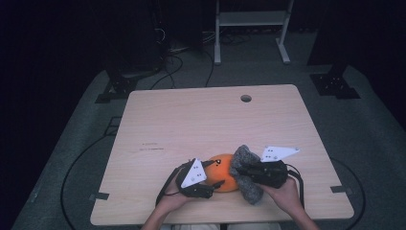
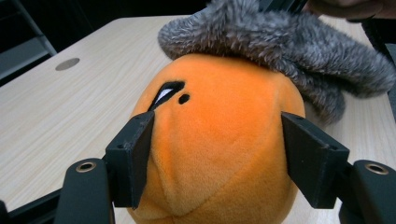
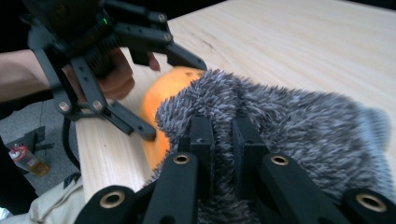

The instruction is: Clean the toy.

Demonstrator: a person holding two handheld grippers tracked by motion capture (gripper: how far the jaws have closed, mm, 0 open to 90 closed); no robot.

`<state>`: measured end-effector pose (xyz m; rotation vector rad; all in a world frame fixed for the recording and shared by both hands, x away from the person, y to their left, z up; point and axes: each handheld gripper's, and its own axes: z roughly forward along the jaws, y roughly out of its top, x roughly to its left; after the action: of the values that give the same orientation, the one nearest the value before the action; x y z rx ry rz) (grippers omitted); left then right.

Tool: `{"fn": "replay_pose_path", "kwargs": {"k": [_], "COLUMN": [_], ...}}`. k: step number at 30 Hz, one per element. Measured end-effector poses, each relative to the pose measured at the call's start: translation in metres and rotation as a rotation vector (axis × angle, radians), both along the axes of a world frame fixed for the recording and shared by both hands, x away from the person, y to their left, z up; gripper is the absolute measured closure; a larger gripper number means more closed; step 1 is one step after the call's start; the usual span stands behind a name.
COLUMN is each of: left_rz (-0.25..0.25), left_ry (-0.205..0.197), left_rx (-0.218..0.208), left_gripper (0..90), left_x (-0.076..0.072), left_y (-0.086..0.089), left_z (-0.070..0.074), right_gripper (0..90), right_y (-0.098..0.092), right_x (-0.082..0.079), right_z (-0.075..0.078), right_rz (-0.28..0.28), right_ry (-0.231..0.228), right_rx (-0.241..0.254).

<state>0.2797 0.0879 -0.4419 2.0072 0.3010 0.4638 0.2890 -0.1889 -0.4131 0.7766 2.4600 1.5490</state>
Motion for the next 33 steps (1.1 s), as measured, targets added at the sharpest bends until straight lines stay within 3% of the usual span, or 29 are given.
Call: {"fn": "replay_pose_path", "kwargs": {"k": [2,6,9,12,13,14,15,17,19,20,22,24,27,30,31,32,33], "left_rz": [-0.001,-0.005,-0.003,0.017,0.017,0.035,0.035,0.060,0.069,0.084,0.092,0.112,0.129,0.155,0.155,0.153,0.158], "left_ry": [-0.001,-0.002,-0.018,-0.020,-0.020,0.008,0.008,0.049,0.052,0.065,0.069,0.087,0.106,0.142,0.142,0.150,0.154], "left_rx": [-0.001,-0.005,0.011,0.020,0.020,0.001,0.001,-0.028,-0.037,-0.050,-0.059,-0.085,-0.107,-0.133,-0.133,-0.133,-0.136], "left_gripper": [30.2,30.0,29.9,30.8,30.7,30.6,30.2,29.7,29.6,29.5,29.0,28.5,28.5,28.8,29.0,29.1,29.1], "left_x": [0.000,-0.001,-0.004,-0.003,-0.003,0.000,0.000,0.004,0.005,0.006,0.007,0.009,0.011,0.015,0.015,0.016,0.016], "left_y": [0.000,0.000,-0.003,-0.005,-0.005,-0.002,-0.002,0.001,0.001,0.000,0.000,0.001,0.003,0.004,0.004,0.005,0.004], "left_z": [0.000,0.000,0.000,0.002,0.002,0.002,0.002,0.000,0.001,0.001,0.000,-0.002,-0.004,-0.004,-0.004,-0.004,-0.004], "right_gripper": [80.5,80.5,80.6,80.6,80.6,80.5,80.5,80.6,80.6,80.8,80.8,80.8,80.7,80.7,80.7,80.8,80.8], "right_y": [-0.007,-0.027,-0.030,-0.016,-0.016,-0.005,-0.005,-0.006,-0.011,-0.021,-0.028,-0.030,-0.018,-0.001,-0.001,0.001,-0.003], "right_x": [0.005,0.015,0.011,0.000,0.000,-0.006,-0.006,-0.002,0.002,0.007,0.007,0.002,-0.009,-0.013,-0.013,-0.006,-0.001], "right_z": [-0.005,-0.013,-0.007,0.007,0.007,0.009,0.009,-0.001,-0.005,-0.009,-0.008,-0.004,0.006,0.007,0.007,-0.001,-0.006], "right_rz": [-0.009,-0.080,-0.090,-0.027,-0.027,0.015,0.015,0.001,-0.019,-0.089,-0.134,-0.126,-0.072,-0.048,-0.048,-0.058,-0.071], "right_ry": [0.037,0.097,0.082,0.018,0.018,-0.012,-0.012,0.009,0.028,0.035,0.031,0.013,-0.042,-0.090,-0.090,-0.075,-0.056], "right_rx": [0.022,0.021,0.032,0.056,0.056,0.022,0.022,0.004,0.008,-0.013,-0.024,-0.005,0.024,-0.025,-0.025,-0.055,-0.043]}}
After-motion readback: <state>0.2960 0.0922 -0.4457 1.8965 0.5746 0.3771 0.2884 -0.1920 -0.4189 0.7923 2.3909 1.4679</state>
